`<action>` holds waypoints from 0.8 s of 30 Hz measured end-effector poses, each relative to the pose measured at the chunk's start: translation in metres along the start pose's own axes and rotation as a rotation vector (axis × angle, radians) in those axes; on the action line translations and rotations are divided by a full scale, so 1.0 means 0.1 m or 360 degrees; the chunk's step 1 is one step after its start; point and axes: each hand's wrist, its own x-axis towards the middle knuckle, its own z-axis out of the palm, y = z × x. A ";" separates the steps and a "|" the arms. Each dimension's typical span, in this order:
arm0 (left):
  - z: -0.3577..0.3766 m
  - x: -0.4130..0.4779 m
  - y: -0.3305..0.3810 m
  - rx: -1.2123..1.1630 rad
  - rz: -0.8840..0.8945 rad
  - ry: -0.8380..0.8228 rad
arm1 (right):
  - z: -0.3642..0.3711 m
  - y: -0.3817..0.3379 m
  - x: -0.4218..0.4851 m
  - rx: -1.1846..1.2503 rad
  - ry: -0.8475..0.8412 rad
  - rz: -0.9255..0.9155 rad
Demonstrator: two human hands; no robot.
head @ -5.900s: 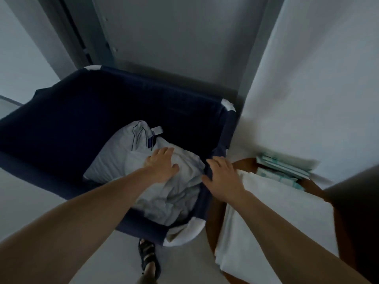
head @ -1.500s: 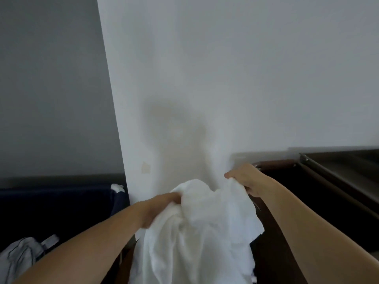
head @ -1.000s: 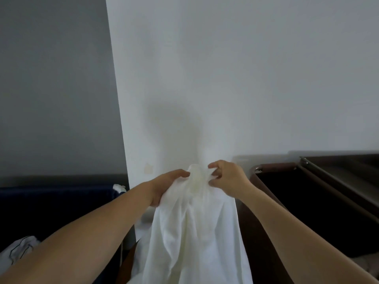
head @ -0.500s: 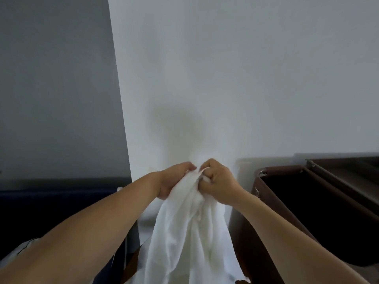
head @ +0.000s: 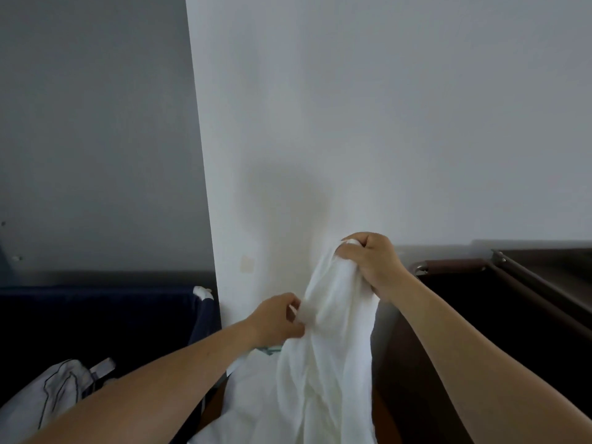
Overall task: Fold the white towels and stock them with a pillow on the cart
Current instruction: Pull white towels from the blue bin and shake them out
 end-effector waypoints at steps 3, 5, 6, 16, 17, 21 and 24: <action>0.12 -0.09 -0.10 -0.0301 -0.0068 -0.0329 | -0.10 -0.10 0.03 0.0323 0.0099 0.0079; 0.15 -0.10 -0.07 -0.0429 -0.0039 -0.0307 | -0.16 -0.13 0.02 0.0403 0.0012 0.0173; 0.15 -0.09 -0.02 -0.0520 -0.0060 -0.0260 | -0.18 -0.13 0.02 0.0377 -0.0037 0.0211; -0.42 0.06 0.76 0.0244 0.0398 -0.0170 | -0.04 0.10 -0.15 -0.0731 -0.0519 -0.0277; -0.45 0.07 0.83 0.0365 0.0513 -0.0203 | -0.01 0.14 -0.14 -0.0745 -0.0564 -0.0272; -0.52 0.10 0.86 0.0368 0.0636 0.0114 | 0.00 0.26 -0.14 -0.0798 -0.0565 -0.0055; -0.44 0.12 0.63 0.0265 0.0508 0.0319 | -0.03 0.19 -0.11 -0.0726 -0.0426 -0.0140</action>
